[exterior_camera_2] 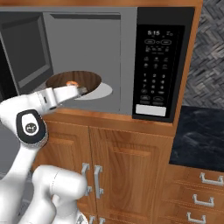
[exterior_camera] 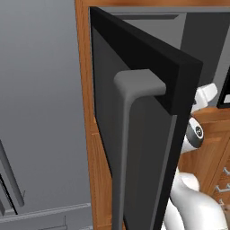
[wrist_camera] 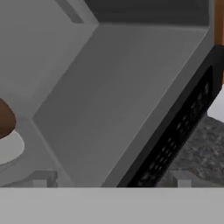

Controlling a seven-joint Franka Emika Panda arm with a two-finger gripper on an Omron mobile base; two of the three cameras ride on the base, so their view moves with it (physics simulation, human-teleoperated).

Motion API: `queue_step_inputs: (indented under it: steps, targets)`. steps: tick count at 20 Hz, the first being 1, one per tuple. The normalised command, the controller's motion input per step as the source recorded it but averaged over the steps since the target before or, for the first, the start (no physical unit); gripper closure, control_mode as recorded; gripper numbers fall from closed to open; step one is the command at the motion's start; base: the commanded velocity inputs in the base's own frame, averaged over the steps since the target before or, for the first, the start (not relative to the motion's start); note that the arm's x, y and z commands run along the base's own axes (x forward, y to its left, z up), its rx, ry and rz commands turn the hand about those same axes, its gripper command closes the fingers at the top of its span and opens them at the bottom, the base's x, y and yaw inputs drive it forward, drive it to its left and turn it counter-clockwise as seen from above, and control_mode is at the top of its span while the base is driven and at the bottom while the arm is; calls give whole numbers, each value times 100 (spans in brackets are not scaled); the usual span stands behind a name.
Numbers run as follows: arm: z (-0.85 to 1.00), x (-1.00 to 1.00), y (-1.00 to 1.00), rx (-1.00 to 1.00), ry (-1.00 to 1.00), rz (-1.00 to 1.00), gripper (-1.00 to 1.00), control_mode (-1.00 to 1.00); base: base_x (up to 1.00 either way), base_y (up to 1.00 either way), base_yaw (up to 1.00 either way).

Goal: Remove the pear from the bowl and place it on the small plate. Then place the bowl with only the shrimp in the microwave, close the door, and press the start button to microwave the shrimp.

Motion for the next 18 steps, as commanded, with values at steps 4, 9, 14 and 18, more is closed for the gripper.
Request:
queue_step_inputs:
  steps: [4,9,14,18]
  targets:
    - [5,-2,-1,-54,-25,-9,-100,-100,0,0,0]
    - [1,-25,13,-42,-21,-13,-100,-100,0,0,0]
    - [-3,-30,60,-25,-3,-11,-100,-100,0,0,0]
    - [-8,-24,66,-17,9,-6,-100,-100,0,0,0]
